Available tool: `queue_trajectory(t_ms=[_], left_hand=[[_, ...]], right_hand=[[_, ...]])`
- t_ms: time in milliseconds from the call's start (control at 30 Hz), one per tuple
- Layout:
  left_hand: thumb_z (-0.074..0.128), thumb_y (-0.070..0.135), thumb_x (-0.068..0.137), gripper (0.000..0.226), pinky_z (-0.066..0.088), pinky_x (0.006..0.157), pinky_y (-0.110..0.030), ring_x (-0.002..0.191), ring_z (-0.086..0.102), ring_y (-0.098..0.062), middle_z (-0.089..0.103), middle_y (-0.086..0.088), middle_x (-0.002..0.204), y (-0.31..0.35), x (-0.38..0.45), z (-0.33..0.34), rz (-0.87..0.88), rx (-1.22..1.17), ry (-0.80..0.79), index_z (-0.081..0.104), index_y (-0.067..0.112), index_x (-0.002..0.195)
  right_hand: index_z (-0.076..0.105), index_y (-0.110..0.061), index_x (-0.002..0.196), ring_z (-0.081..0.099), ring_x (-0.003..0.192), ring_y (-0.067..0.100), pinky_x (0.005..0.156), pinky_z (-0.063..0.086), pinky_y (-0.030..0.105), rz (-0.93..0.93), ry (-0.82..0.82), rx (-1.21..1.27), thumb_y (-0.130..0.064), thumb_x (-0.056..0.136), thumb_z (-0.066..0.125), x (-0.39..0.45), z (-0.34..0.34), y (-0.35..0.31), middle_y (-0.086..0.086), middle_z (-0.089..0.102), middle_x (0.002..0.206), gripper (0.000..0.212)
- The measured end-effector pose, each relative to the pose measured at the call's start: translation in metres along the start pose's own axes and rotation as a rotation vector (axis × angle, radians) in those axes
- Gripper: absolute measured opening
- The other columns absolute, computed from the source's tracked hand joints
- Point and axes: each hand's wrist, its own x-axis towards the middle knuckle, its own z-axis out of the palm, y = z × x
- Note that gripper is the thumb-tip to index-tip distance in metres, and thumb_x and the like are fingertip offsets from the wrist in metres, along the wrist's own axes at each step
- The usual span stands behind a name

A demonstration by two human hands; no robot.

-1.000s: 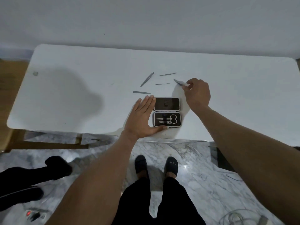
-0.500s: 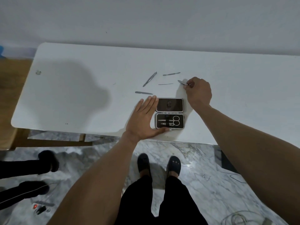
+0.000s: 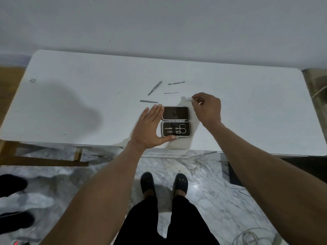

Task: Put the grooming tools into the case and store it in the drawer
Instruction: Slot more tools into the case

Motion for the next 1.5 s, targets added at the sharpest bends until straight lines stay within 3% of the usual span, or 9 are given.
queue_trajectory(t_ms=[200,367,533,667,867,1000,1300,1500], left_hand=[[0.046,0.09,0.081,0.119,0.011,0.133,-0.045,0.161,0.017,-0.02,0.024,-0.008,0.172,0.002,-0.001,-0.001,-0.005,0.015,-0.04,0.026,0.007,0.164],[0.045,0.09,0.082,0.119,0.007,0.133,-0.042,0.162,0.014,-0.02,0.022,-0.007,0.173,0.001,-0.002,-0.002,-0.006,0.04,-0.051,0.023,0.007,0.164],[0.044,0.091,0.081,0.12,0.011,0.133,-0.045,0.161,0.016,-0.021,0.024,-0.009,0.172,0.002,-0.002,-0.002,-0.005,0.02,-0.046,0.025,0.006,0.164],[0.042,0.091,0.081,0.12,0.011,0.133,-0.045,0.161,0.017,-0.022,0.024,-0.009,0.172,0.001,-0.002,-0.001,0.0,0.012,-0.044,0.025,0.006,0.163],[0.04,0.091,0.081,0.12,0.009,0.133,-0.044,0.162,0.015,-0.021,0.023,-0.009,0.172,0.0,-0.002,0.0,0.0,0.008,-0.046,0.024,0.006,0.164],[0.041,0.092,0.08,0.121,0.009,0.133,-0.044,0.162,0.015,-0.021,0.021,-0.008,0.173,0.0,-0.002,-0.001,-0.006,0.0,-0.046,0.023,0.007,0.164],[0.042,0.091,0.08,0.121,0.007,0.133,-0.042,0.162,0.014,-0.02,0.021,-0.007,0.173,0.0,-0.002,0.0,-0.008,-0.008,-0.046,0.023,0.006,0.164],[0.042,0.089,0.08,0.12,0.008,0.133,-0.043,0.162,0.014,-0.02,0.021,-0.008,0.173,0.0,-0.002,0.001,-0.006,-0.009,-0.049,0.023,0.006,0.164]], right_hand=[[0.076,-0.019,0.092,0.058,0.059,0.004,0.065,0.044,0.019,0.048,-0.062,0.092,-0.022,0.087,0.06,-0.022,-0.007,-0.008,-0.004,0.071,0.071,0.017],[0.076,-0.015,0.097,0.063,0.077,0.006,0.064,0.04,0.008,0.075,-0.184,0.076,-0.024,0.092,0.064,-0.038,-0.005,-0.005,-0.003,0.072,0.085,0.016],[0.076,-0.013,0.093,0.067,0.081,0.016,0.073,0.049,0.024,0.087,-0.238,0.027,-0.025,0.092,0.063,-0.049,0.005,0.003,0.001,0.073,0.082,0.018],[0.077,-0.014,0.092,0.067,0.08,0.016,0.064,0.044,0.017,0.102,-0.239,0.029,-0.026,0.092,0.063,-0.056,0.013,0.007,0.002,0.073,0.08,0.019],[0.072,-0.02,0.09,0.066,0.071,0.016,0.064,0.05,0.024,0.11,-0.209,0.086,-0.025,0.09,0.064,-0.064,0.02,0.005,0.003,0.071,0.074,0.009],[0.072,-0.018,0.094,0.062,0.068,0.013,0.058,0.041,0.015,0.087,-0.218,0.07,-0.023,0.087,0.07,-0.068,0.021,0.005,-0.001,0.067,0.072,0.009],[0.072,-0.027,0.09,0.058,0.07,0.013,0.058,0.039,0.025,-0.006,-0.148,-0.106,-0.03,0.084,0.069,-0.071,0.027,0.005,-0.007,0.065,0.073,0.007],[0.073,-0.019,0.095,0.067,0.079,0.016,0.069,0.054,0.03,0.009,-0.13,-0.096,-0.021,0.083,0.072,-0.074,0.037,0.004,-0.002,0.075,0.087,0.013]])
